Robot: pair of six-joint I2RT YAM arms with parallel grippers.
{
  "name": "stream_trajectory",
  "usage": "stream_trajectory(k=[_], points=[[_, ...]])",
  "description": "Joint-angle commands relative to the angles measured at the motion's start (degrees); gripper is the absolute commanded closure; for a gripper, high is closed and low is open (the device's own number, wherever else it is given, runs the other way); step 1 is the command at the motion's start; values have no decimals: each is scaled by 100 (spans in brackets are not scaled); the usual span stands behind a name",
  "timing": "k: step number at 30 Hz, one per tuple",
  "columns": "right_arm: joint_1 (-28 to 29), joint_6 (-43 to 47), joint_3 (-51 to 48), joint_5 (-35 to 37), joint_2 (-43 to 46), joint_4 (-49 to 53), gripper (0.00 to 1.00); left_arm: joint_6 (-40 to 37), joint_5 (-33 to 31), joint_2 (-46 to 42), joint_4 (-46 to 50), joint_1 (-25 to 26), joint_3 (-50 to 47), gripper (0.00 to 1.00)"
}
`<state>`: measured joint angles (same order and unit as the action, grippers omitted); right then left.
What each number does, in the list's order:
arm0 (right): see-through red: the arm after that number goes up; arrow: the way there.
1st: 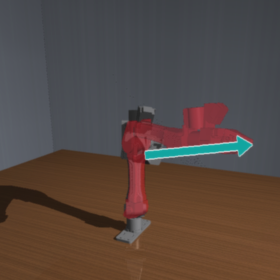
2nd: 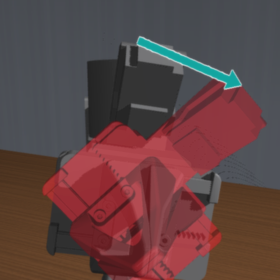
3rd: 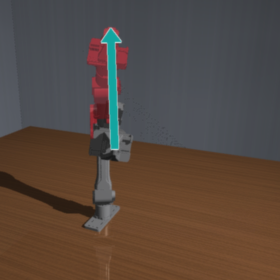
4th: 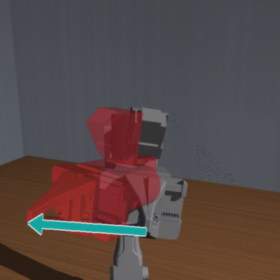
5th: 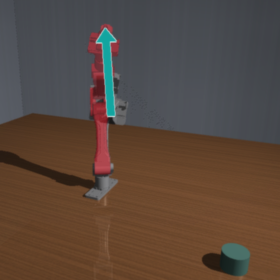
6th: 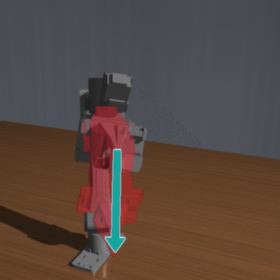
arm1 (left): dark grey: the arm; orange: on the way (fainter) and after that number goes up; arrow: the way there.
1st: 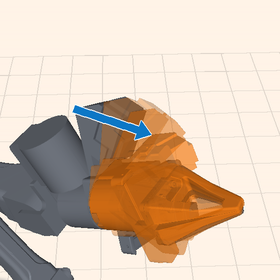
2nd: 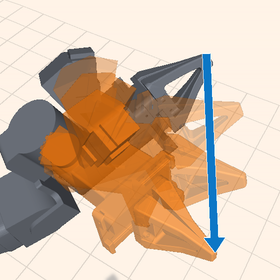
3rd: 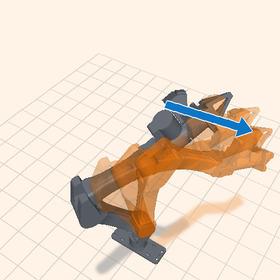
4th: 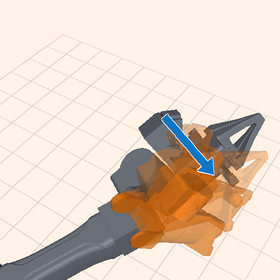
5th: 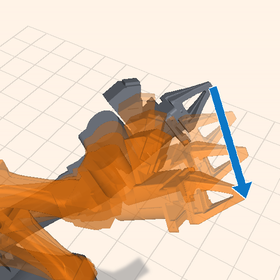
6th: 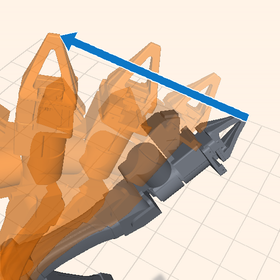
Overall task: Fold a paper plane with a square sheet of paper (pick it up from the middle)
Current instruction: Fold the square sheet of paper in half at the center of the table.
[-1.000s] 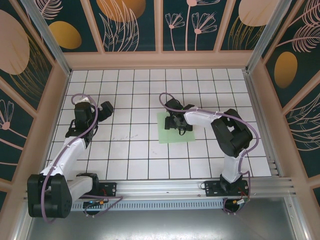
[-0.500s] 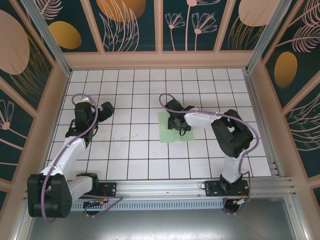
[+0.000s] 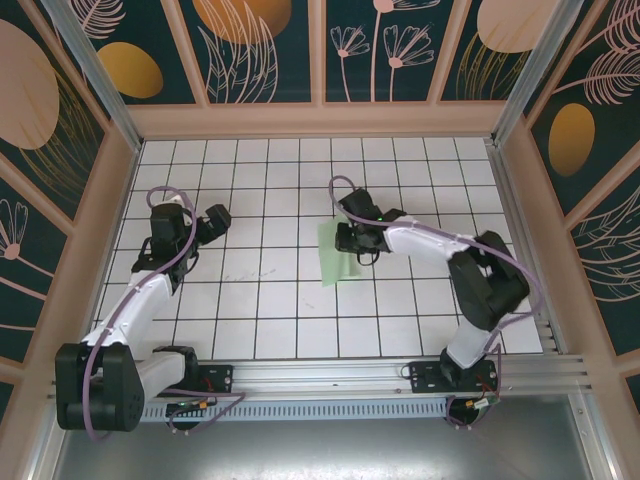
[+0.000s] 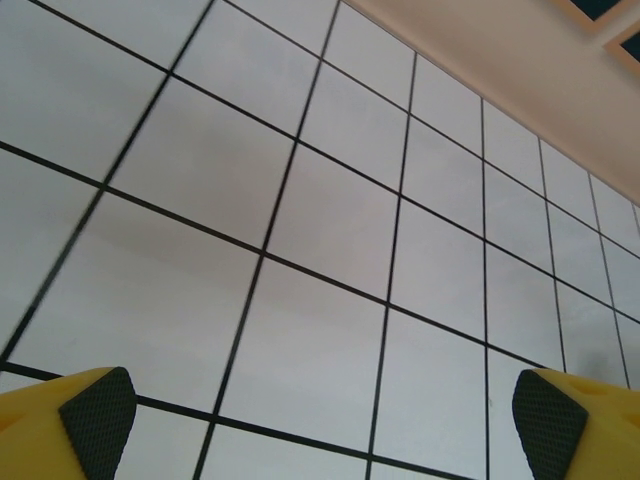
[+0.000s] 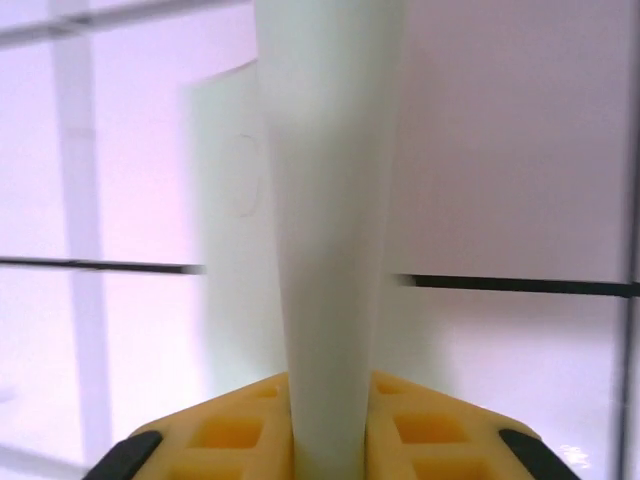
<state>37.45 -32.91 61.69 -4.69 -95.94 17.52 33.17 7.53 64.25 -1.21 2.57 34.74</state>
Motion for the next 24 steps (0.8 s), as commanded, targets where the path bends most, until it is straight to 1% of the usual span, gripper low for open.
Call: stream_trajectory(k=[1, 4, 5, 6, 9, 10, 11, 15, 18, 19, 20, 24], points=[[-245, -90, -287, -1568, 781, -1285, 79, 158, 634, 104, -79, -38, 132, 1], [-514, -421, -631, -2233, 941, -1968, 79, 271, 1065, 183, -212, -39, 99, 2], [-570, -521, -718, -2349, 918, -2126, 78, 331, 1243, 205, -297, -30, 73, 2], [-580, -578, -696, -2244, 843, -2030, 78, 440, 1460, 226, -415, -35, 24, 1], [-573, -432, -83, -1215, 324, -610, 78, 733, 1915, 280, -765, -29, -120, 1], [-578, -461, 27, -1091, 157, -315, 78, 809, 1988, 298, -830, -33, -155, 1], [-579, -479, 21, -1133, 82, -282, 78, 869, 2041, 306, -867, -28, -183, 1], [-579, -600, -244, -1853, 136, -1063, 77, 1169, 2317, 342, -1104, 23, -344, 2], [-573, -807, -413, -2340, 195, -1691, 77, 1620, 2605, 424, -1537, 140, -579, 2], [-579, -898, -452, -2488, 185, -1851, 77, 1790, 2720, 480, -1741, 211, -673, 4], [-734, -986, -485, -2623, 164, -2015, 76, 1920, 2823, 544, -1881, 293, -736, 5], [-799, -1493, -680, -3152, 47, -2776, 76, 2340, 2968, 907, -2483, 833, -826, 9]])
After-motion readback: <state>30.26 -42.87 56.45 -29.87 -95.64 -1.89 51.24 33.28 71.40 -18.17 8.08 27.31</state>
